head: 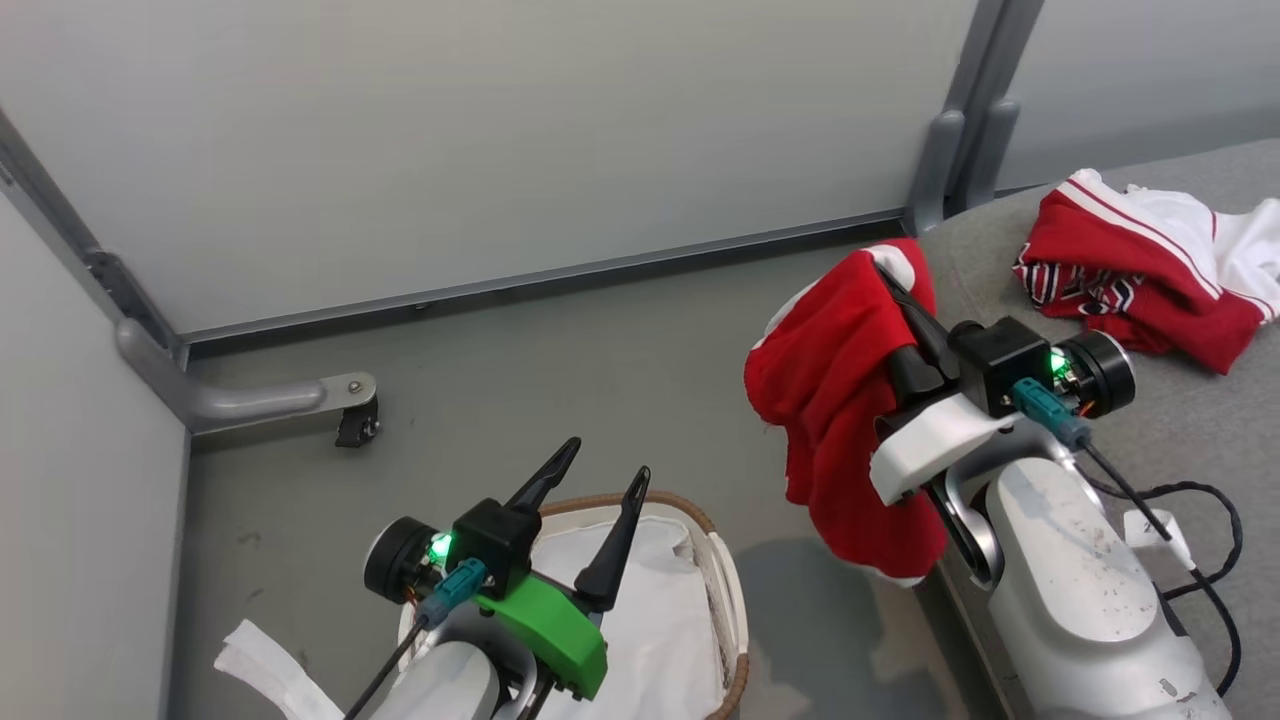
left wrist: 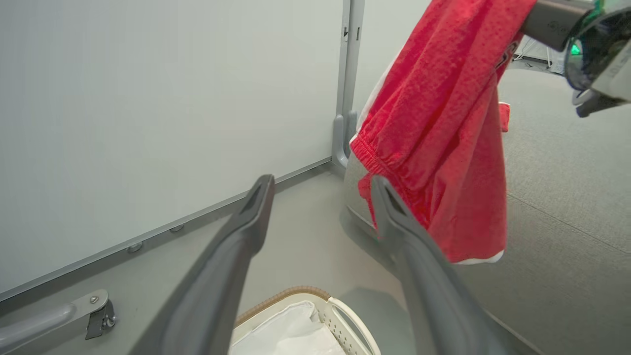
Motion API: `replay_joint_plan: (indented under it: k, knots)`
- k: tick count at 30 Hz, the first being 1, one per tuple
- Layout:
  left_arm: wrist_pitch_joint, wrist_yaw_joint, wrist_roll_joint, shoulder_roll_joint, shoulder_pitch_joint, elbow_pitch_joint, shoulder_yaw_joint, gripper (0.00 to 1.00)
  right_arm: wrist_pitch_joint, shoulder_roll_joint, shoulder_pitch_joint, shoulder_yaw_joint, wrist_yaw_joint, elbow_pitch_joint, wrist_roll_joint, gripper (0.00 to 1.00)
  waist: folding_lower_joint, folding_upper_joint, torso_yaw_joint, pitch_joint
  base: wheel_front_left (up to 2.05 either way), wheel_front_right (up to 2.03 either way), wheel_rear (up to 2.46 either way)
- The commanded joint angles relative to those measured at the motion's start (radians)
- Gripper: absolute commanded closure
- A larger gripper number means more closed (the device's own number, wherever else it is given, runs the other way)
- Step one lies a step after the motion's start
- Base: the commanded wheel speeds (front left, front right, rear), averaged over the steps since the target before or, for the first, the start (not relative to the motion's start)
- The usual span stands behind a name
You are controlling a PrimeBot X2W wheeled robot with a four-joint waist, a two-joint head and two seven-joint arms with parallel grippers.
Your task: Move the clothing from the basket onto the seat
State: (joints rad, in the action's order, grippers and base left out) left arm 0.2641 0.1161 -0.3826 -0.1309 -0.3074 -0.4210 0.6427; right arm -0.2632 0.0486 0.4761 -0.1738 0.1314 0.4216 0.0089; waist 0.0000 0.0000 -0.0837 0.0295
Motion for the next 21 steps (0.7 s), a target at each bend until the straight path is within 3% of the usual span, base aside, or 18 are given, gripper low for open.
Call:
replay_joint_plan:
  k: [1,13,21]
  knots:
    - [0.000,0.005,0.010,0.007,0.016,0.006,-0.012,0.00,-0.002,0.004,0.016,0.007,-0.001,-0.005,-0.017,1.00,0.0000,0.0000,-0.057,0.018,0.00,0.00,0.00]
    - [0.000,0.015,0.069,0.031,-0.032,0.014,-0.016,0.00,-0.002,0.003,0.074,0.059,-0.001,-0.022,-0.084,1.00,0.0000,0.0000,-0.311,0.116,0.00,0.00,0.00]
    - [0.000,0.015,0.066,0.002,-0.074,0.028,0.020,0.00,-0.002,0.002,0.094,0.076,-0.001,-0.041,-0.079,1.00,0.0000,0.0000,-0.385,0.175,0.00,0.00,0.00]
